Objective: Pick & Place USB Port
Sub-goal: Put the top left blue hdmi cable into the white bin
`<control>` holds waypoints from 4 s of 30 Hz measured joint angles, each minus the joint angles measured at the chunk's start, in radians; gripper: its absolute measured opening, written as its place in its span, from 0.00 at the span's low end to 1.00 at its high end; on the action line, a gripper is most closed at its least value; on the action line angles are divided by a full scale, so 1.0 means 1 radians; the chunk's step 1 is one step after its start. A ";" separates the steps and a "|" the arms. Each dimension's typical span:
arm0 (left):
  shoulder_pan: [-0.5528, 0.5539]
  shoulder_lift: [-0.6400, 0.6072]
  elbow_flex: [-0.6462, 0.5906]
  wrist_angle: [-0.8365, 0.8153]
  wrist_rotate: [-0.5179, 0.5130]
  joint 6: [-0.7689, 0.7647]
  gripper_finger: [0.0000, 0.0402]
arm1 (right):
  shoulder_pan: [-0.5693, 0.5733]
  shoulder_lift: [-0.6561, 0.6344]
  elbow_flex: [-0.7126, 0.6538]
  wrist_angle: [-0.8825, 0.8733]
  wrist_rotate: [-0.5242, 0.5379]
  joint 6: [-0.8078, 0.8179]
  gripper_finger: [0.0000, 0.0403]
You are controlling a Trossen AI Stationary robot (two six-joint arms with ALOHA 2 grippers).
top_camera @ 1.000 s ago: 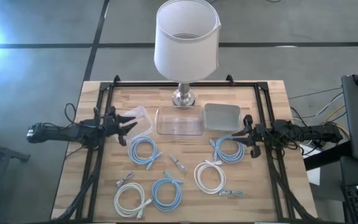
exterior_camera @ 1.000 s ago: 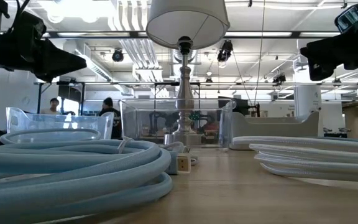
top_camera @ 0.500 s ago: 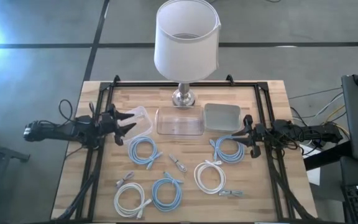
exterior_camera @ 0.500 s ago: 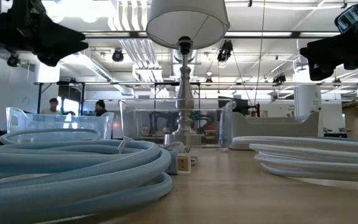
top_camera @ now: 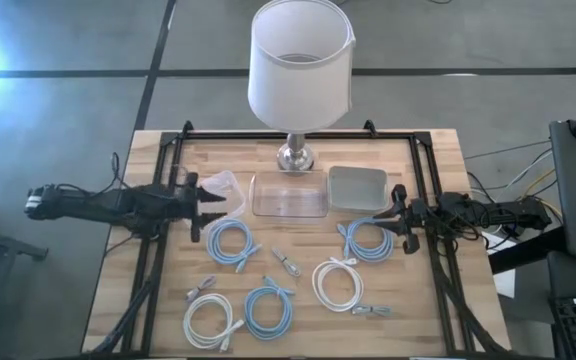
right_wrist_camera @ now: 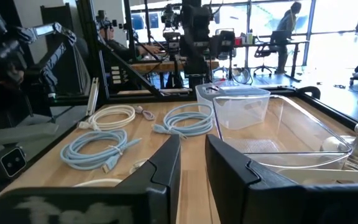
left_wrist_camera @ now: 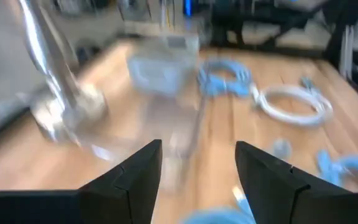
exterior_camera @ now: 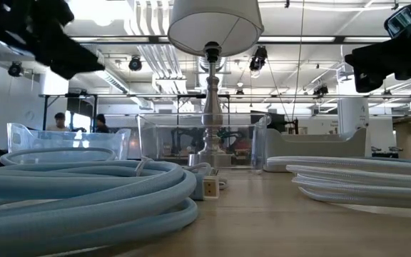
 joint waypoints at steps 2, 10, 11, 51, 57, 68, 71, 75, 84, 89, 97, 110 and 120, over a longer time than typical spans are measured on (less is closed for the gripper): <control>0.000 0.021 0.004 -0.049 0.035 -0.065 0.52 | 0.000 0.000 0.000 0.000 0.000 -0.011 0.19; -0.002 0.083 0.002 -0.079 0.152 -0.117 0.51 | 0.000 0.000 0.000 0.000 0.000 -0.016 0.21; -0.003 0.090 0.002 -0.072 0.157 -0.116 0.51 | 0.000 0.000 0.000 0.000 0.000 -0.016 0.21; -0.106 0.493 0.113 0.101 0.350 -0.111 0.48 | 0.000 0.191 0.007 0.521 0.002 -0.180 0.31; -0.107 0.605 0.168 0.098 0.348 -0.243 0.48 | 0.000 0.386 0.135 0.521 0.002 -0.181 0.41; -0.107 0.782 0.178 0.074 0.320 -0.399 0.48 | 0.000 0.762 0.455 0.154 0.170 -0.104 0.46; -0.107 0.816 0.178 0.074 0.263 -0.408 0.48 | -0.001 0.846 0.507 0.080 0.260 -0.087 0.45; -0.107 0.852 0.179 0.090 0.199 -0.467 0.48 | -0.001 0.937 0.566 0.030 0.280 -0.086 0.46; -0.107 0.881 0.181 0.128 0.200 -0.600 0.48 | 0.000 1.077 0.628 -0.009 0.280 -0.083 0.46; -0.107 0.863 0.189 0.120 0.201 -0.626 0.47 | 0.000 1.129 0.647 -0.013 0.280 -0.085 0.46; -0.106 0.882 0.240 0.130 0.204 -0.582 0.43 | 0.000 1.157 0.674 -0.014 0.280 -0.087 0.45; -0.106 0.937 0.238 0.134 0.221 -0.595 0.43 | 0.000 1.143 0.674 -0.035 0.280 -0.087 0.45; -0.130 0.911 0.333 -0.144 0.221 -0.493 0.48 | 0.000 1.143 0.673 -0.036 0.280 -0.102 0.45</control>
